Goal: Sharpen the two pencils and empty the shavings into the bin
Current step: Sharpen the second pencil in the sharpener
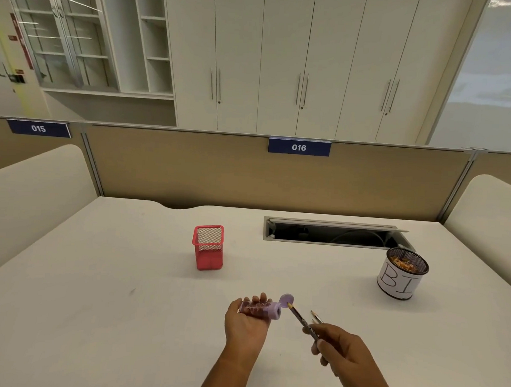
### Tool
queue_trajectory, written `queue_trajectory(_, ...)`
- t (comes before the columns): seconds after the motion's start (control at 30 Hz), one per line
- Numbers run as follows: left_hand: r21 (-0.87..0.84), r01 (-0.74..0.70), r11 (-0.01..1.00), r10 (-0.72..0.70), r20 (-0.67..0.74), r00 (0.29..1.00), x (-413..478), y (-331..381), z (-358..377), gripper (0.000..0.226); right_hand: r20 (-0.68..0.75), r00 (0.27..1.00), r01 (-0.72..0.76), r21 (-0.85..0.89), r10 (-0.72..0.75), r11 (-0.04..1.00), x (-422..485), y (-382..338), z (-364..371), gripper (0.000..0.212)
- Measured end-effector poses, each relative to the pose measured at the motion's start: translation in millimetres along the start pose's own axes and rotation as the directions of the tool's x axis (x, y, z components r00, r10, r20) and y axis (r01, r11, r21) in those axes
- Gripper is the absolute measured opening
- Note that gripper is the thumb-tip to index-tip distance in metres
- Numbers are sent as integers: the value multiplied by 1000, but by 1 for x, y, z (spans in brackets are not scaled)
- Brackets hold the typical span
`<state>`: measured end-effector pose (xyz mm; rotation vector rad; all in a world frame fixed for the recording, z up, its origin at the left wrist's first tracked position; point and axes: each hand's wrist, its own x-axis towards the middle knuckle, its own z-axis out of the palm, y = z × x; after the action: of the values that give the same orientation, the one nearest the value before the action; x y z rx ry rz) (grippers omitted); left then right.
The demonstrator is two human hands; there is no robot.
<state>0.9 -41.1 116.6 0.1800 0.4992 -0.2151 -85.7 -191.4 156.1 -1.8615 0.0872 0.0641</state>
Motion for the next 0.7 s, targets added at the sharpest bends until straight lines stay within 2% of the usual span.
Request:
queue_trajectory(0.13,-22,24,999,-24,1,1000,-7,-1,1,28,-101,988,109,-116,-121,987,-4,4,0,39)
queue_trajectory(0.2,-31,21,999,-21,-5,1000,-9,-2,2,29,-130,971,178,-171,-201,969,-4,6,0,57)
queue_trajectory(0.3,-39,5,999,-5,-2,1000,-10,-4,1,27,-119,955,235,-259,-272,937,-3,7,2,53)
queue_trajectory(0.47,-10,-6,1000,6,2,1000,-14,-6,3,24,-145,923,295,-331,-357,896,3,15,3,58)
queue_trajectory(0.7,28,36,999,-36,-10,999,-20,-6,2,23,-172,885,312,-470,-433,825,8,27,6,57)
